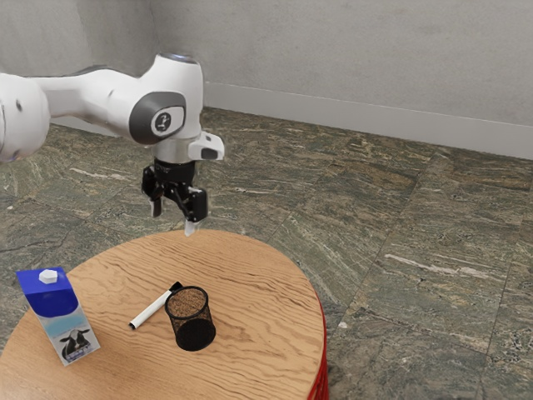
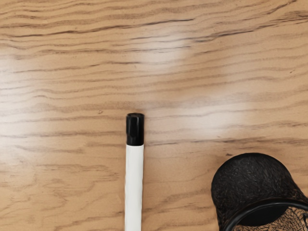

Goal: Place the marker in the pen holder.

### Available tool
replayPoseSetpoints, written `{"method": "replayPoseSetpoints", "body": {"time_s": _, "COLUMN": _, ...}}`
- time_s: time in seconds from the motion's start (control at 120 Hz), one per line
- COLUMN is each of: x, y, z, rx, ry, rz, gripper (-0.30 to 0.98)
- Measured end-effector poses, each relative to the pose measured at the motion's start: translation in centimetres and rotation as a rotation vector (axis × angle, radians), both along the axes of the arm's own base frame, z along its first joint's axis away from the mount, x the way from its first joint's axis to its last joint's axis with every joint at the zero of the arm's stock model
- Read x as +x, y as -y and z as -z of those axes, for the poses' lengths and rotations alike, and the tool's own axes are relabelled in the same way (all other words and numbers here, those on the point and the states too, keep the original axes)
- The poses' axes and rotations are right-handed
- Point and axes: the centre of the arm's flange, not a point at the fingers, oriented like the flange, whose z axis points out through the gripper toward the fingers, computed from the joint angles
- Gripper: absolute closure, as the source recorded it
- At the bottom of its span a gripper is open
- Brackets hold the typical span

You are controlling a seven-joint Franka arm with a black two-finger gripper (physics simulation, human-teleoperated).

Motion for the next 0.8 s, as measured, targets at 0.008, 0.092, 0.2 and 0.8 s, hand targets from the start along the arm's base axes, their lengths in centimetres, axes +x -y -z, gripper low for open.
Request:
{"method": "replayPoseSetpoints", "body": {"time_s": 0.008, "x": 0.1, "y": -0.6, "z": 0.2, "rx": -0.001, "ry": 0.003, "rz": -0.01, "gripper": 0.0}}
{"method": "replayPoseSetpoints", "body": {"time_s": 0.092, "x": 1.0, "y": -2.7, "z": 1.9, "rx": -0.012, "ry": 0.022, "rz": -0.055, "gripper": 0.0}}
{"method": "replayPoseSetpoints", "body": {"time_s": 0.2, "x": -0.9, "y": -2.3, "z": 4.3, "rx": -0.039, "ry": 0.024, "rz": -0.059, "gripper": 0.0}}
{"method": "replayPoseSetpoints", "body": {"time_s": 0.8, "x": -4.0, "y": -3.7, "z": 13.9, "rx": -0.065, "ry": 0.096, "rz": -0.069, "gripper": 0.0}}
